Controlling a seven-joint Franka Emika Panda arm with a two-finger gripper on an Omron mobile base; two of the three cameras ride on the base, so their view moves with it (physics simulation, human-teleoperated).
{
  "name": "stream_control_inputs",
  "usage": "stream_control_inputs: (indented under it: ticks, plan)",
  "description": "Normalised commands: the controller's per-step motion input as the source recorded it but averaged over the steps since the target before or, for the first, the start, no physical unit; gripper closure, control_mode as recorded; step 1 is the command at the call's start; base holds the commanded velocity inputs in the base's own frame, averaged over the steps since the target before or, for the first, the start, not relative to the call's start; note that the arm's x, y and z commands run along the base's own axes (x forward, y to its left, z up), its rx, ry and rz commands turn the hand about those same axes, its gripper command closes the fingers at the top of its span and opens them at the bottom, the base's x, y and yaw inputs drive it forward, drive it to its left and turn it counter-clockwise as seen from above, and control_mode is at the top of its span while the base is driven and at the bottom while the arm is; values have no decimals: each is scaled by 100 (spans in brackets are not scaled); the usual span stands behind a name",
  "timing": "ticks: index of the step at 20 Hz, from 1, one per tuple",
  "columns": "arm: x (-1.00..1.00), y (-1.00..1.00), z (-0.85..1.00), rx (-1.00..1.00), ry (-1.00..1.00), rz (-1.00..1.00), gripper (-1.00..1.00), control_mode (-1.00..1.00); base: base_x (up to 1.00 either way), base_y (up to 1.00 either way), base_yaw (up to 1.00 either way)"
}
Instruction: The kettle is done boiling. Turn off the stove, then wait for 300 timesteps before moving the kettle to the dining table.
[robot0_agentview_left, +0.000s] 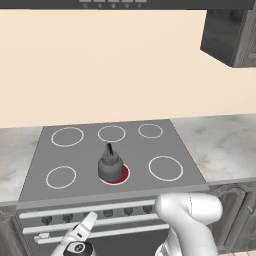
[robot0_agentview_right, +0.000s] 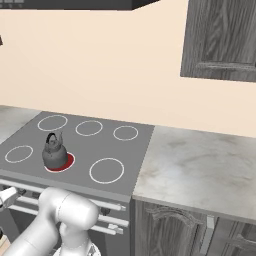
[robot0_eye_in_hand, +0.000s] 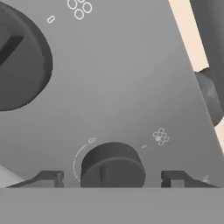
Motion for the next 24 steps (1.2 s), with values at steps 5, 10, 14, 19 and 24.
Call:
stream_control_inputs:
  ticks: [5,10,14,19,24]
  plan:
    - [5,0,-3,1,0,0,100,-100,0,0,0]
    - [0,-7,0,14,-1,0,100,-100,0,0,0]
    - [0,-9,-13,24,0,0,100,-100,0,0,0]
    - [-2,-10,-15,29,-4,0,100,-100,0,0,0]
    - [-7,-8,-13,34,-5,0,100,-100,0,0,0]
